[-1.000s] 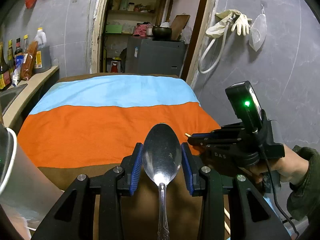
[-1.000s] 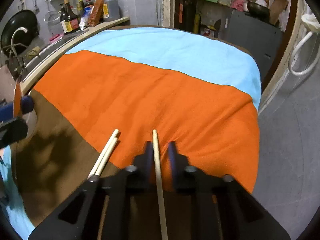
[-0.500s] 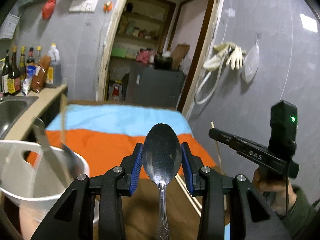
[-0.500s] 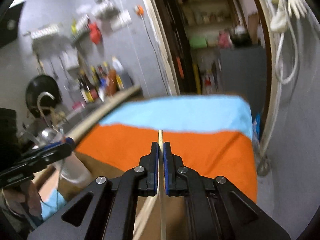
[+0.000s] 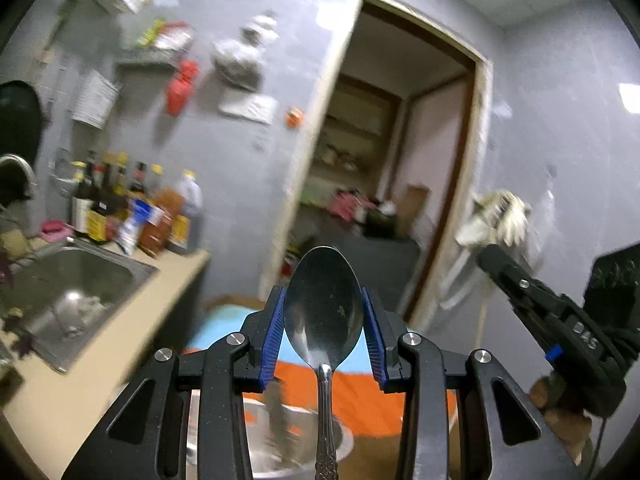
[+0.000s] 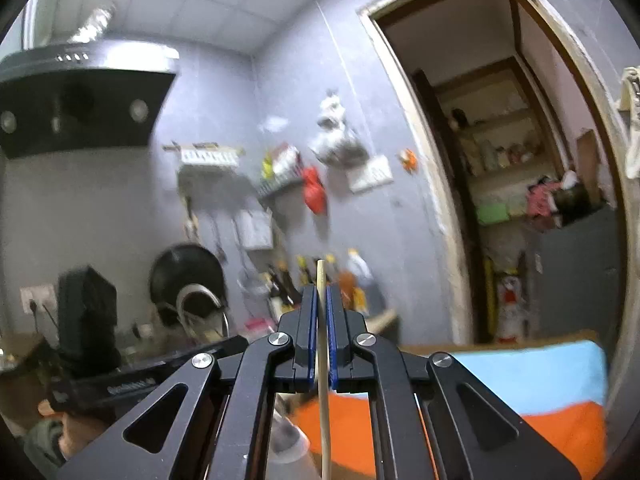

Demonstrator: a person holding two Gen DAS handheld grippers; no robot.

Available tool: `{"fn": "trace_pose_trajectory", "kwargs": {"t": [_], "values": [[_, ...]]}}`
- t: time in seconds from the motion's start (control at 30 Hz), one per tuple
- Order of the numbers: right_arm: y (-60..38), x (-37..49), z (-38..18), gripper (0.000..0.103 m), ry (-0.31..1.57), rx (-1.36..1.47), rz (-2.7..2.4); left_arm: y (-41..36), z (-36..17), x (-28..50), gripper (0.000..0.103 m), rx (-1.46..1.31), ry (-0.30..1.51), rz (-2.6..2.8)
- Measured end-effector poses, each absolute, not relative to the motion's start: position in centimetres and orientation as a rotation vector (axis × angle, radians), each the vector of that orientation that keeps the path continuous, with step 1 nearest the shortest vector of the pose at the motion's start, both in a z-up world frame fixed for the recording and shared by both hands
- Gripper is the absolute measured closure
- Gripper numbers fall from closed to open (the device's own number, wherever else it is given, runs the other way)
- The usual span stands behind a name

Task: Organize utensils
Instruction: 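Lift the silver spoon and chopstick and lower both into the white caddy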

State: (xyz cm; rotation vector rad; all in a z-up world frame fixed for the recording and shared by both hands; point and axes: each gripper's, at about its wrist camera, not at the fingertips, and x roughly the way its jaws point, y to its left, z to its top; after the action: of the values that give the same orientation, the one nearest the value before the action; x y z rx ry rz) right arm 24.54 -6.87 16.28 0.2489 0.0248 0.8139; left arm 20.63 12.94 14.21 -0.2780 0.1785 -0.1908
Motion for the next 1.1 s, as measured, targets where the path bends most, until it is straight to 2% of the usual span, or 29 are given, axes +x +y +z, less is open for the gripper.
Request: {"fn": "trace_pose_trajectory", "kwargs": {"t": [0.47,0.7,1.1], "values": [[-1.1,23.7,15.6,0.100,-0.175,0.306,0.829,22.7,14.5,20.6,0.071,-0.342,0.003,0.010],[-0.2,24.4,13.8,0.100,-0.190,0.295,0.787,24.5,13.5,21.0,0.071,-0.358,-0.111,0.028],[1.2,24.8,11.2,0.100,-0.175,0.243,0.770,25.5,10.2,21.1,0.071,-0.423,-0.179,0.096]]}}
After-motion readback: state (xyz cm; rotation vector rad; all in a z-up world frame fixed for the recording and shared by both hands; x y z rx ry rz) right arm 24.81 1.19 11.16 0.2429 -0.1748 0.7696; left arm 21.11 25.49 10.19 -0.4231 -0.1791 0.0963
